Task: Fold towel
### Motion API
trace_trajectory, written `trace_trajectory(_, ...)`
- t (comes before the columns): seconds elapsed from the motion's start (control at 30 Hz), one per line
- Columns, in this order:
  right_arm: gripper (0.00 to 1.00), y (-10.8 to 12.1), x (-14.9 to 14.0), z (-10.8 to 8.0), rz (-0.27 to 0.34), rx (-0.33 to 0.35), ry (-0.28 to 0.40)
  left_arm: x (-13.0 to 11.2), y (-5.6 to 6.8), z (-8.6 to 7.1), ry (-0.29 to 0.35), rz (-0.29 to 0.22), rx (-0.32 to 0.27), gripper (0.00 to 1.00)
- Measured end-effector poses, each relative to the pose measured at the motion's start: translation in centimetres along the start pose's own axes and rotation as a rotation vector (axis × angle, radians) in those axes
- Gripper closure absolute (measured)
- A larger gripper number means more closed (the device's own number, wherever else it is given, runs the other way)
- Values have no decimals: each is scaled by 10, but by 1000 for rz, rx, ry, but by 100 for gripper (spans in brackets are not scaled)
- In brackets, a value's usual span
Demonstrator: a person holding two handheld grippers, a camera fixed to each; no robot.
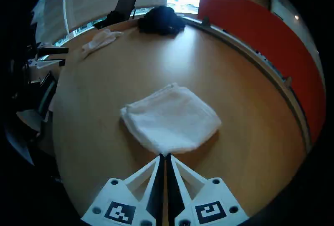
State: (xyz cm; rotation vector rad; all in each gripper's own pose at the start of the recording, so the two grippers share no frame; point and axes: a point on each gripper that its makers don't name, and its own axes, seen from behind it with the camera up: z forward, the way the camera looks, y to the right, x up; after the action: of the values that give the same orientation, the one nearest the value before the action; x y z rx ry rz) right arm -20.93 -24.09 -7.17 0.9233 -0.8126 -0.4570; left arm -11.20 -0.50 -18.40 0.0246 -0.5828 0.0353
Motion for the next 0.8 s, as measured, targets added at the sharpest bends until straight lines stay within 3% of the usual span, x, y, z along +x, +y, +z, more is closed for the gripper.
trace_trajectory(0.43, 97, 34, 91, -35, -82, -74, 135, 21, 3, 2, 41, 22, -29, 8)
trace_trajectory(0.8, 97, 50, 131, -68, -95, -123, 201, 32, 9, 3, 66, 33, -63, 8)
